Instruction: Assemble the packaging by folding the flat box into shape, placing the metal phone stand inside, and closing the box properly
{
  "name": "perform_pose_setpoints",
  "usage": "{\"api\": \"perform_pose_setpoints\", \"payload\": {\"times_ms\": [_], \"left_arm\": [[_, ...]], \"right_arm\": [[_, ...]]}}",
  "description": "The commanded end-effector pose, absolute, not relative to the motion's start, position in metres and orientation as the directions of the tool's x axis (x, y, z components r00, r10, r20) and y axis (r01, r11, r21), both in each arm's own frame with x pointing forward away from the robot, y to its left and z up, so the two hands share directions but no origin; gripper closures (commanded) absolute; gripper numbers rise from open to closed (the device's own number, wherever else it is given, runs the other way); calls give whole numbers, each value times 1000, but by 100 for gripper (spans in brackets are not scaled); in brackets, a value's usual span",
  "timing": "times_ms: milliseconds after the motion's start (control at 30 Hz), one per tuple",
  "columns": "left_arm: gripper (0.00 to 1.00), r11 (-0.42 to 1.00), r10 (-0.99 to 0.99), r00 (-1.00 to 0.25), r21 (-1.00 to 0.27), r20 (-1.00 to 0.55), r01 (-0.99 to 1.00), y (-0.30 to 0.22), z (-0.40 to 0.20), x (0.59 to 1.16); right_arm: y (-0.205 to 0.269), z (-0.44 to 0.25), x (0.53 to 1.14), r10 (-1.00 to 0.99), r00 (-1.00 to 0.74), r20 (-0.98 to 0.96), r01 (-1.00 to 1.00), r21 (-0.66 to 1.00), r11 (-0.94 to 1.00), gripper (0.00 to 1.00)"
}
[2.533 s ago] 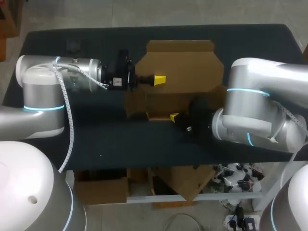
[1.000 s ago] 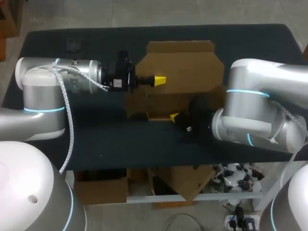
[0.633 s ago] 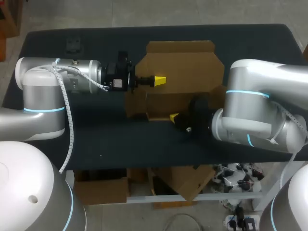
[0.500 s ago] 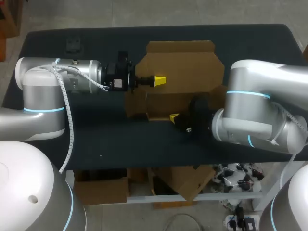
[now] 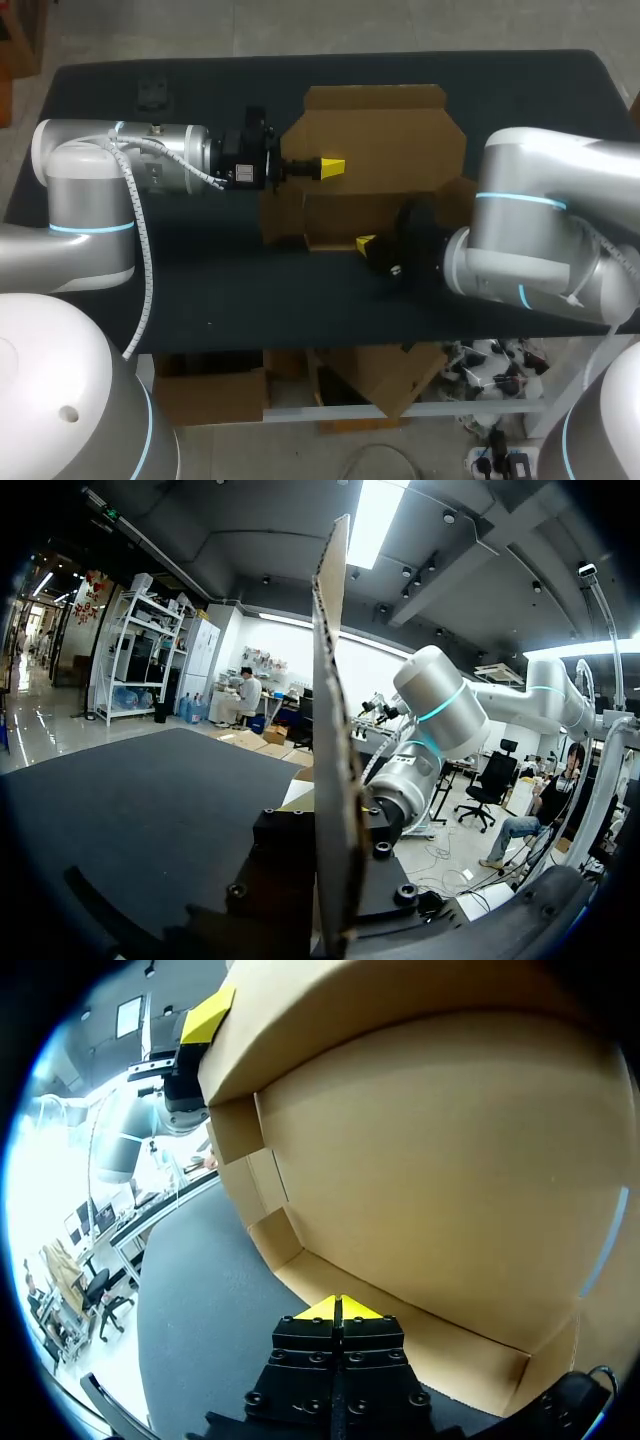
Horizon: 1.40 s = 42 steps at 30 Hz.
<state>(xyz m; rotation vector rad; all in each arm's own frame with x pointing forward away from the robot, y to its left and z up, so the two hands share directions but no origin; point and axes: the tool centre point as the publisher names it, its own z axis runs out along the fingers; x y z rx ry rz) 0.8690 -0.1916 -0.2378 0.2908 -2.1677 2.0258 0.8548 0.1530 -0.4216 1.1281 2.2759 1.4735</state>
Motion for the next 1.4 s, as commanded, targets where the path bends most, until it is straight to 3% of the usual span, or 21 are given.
{"api": "perform_pose_setpoints", "payload": {"times_ms": [33,1400], "left_arm": [[100,62,-34,-968,-967,247,-249,-192,-242,868],[100,70,-23,-968,-966,249,-250,-190,-243,869]], "right_arm": [[157,-426,853,699,-681,217,479,854,201,100],[161,-430,861,706,-676,213,486,849,209,100]]}}
